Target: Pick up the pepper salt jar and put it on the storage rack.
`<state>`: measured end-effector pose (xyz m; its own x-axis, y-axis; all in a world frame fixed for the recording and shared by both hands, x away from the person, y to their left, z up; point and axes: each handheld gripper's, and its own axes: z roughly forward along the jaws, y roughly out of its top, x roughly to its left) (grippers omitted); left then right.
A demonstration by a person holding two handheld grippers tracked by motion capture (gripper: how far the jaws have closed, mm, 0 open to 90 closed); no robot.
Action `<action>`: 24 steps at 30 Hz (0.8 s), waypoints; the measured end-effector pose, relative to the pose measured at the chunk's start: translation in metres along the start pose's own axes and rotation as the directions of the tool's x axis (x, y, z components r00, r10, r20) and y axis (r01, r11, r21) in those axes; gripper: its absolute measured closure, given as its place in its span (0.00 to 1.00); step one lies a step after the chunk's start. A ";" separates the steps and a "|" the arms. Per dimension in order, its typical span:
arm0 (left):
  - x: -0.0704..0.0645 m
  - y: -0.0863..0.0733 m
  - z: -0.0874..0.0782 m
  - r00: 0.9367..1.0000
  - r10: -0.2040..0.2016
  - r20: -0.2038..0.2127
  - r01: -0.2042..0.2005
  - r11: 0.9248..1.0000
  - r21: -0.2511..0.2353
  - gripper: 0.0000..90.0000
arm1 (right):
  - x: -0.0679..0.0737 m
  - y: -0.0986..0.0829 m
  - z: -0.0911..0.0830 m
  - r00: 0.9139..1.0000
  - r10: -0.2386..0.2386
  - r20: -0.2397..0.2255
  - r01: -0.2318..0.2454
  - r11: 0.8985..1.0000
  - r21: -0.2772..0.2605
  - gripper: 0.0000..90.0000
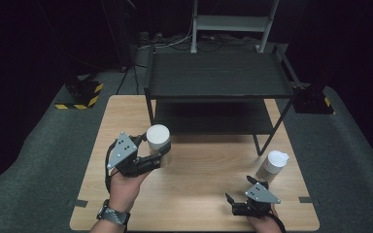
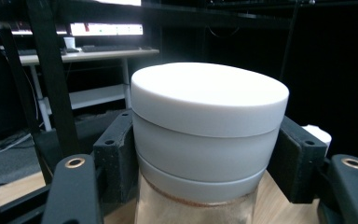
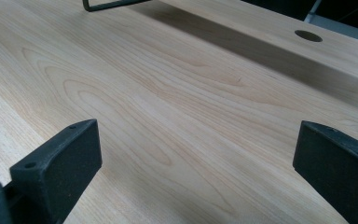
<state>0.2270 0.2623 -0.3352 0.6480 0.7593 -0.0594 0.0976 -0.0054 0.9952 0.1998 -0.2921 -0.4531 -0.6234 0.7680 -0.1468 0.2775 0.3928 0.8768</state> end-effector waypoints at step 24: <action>0.000 0.067 0.011 1.000 0.026 -0.017 -0.028 0.995 -0.091 0.38 | -0.001 0.000 0.000 1.000 0.001 -0.002 -0.001 1.000 -0.001 0.00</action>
<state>0.2419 0.2551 -0.2695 0.6373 0.7699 -0.0320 0.0105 0.0328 0.9994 0.2001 -0.2926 -0.4531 -0.6246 0.7674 -0.1446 0.2777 0.3914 0.8773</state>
